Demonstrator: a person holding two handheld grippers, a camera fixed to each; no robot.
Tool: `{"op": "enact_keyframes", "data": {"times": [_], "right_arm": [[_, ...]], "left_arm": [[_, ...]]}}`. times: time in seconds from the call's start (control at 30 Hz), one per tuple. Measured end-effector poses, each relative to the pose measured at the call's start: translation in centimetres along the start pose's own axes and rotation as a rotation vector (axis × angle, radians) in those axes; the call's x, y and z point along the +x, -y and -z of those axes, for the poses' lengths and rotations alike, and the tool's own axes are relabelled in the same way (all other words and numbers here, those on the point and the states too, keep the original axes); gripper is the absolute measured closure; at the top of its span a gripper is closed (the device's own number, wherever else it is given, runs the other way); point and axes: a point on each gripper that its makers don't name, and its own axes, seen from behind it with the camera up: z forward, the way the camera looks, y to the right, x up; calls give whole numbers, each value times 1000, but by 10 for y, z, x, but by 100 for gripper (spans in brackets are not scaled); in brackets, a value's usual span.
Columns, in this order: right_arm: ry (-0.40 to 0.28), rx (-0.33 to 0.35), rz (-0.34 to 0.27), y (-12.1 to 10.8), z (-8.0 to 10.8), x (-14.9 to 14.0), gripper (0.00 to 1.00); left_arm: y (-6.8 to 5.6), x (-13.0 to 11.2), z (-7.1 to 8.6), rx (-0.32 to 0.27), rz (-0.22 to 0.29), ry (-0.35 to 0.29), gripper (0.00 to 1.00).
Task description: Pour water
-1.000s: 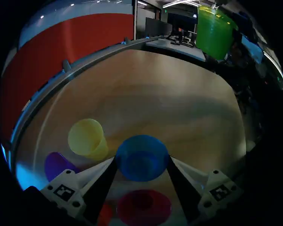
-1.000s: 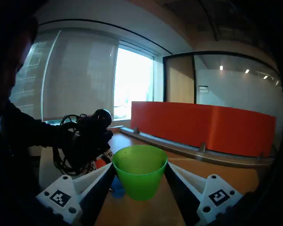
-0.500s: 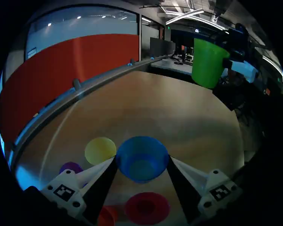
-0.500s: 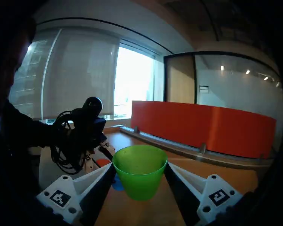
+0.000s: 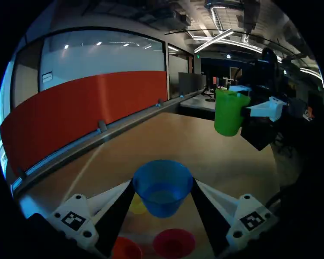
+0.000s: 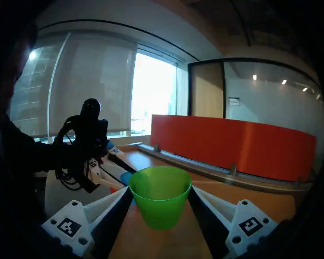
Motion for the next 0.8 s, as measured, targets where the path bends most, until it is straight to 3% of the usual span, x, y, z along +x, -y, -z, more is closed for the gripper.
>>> {"op": "enact_keyframes", "data": {"times": [0.37, 0.57, 0.8], "right_arm": [[3, 6, -3, 4, -3, 3, 9], [2, 6, -6, 3, -3, 2, 9], [3, 4, -10, 2, -3, 1, 9]], "left_arm": [[11, 38, 27, 34, 19, -160, 12], [11, 63, 44, 34, 28, -261, 12], [15, 75, 57, 54, 24, -294, 12]]}}
